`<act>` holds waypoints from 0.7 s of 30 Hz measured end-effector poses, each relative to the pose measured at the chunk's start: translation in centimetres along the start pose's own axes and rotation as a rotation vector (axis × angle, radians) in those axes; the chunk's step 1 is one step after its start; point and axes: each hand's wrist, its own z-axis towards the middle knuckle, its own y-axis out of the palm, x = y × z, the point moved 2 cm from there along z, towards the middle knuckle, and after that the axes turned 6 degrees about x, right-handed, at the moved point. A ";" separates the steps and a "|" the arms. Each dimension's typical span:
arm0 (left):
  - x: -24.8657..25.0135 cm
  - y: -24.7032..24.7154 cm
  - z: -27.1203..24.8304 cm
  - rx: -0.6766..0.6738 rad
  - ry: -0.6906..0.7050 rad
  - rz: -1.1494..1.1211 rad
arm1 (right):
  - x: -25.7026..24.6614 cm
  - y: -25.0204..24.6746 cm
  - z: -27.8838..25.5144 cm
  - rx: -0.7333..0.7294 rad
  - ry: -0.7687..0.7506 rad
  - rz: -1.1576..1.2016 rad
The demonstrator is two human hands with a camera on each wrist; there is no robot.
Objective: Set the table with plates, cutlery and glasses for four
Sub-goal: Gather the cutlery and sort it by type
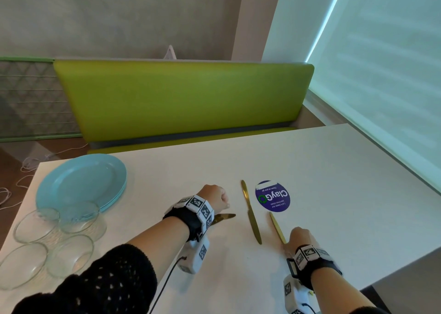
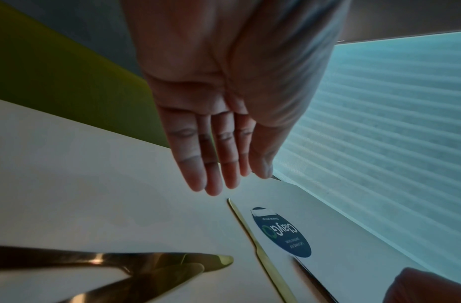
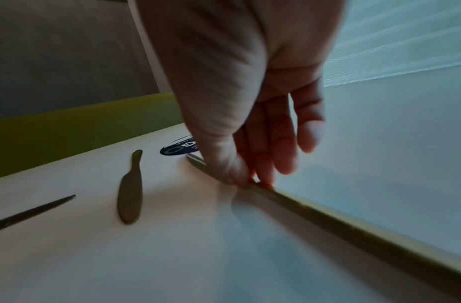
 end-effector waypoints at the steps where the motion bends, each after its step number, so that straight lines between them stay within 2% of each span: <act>1: 0.0 -0.1 -0.2 0.001 0.001 -0.006 | 0.0 -0.2 -0.1 0.016 0.007 0.011; 6: 0.1 -0.5 -0.3 0.003 -0.012 -0.047 | -1.7 -2.0 -0.5 0.083 0.002 0.058; 11: 0.5 -0.5 -0.3 -0.013 -0.053 -0.160 | -6.0 -5.5 -0.6 0.154 -0.095 0.268; 15: 0.9 -0.1 0.1 -0.017 -0.094 -0.211 | -10.1 -7.9 -1.4 0.101 -0.253 0.527; 18: 1.0 0.1 0.5 -0.022 -0.089 -0.209 | -12.5 -8.5 -2.3 0.014 -0.262 0.798; 21: 1.0 0.0 0.7 0.005 -0.045 -0.274 | -14.1 -8.1 -2.6 -0.060 -0.258 0.941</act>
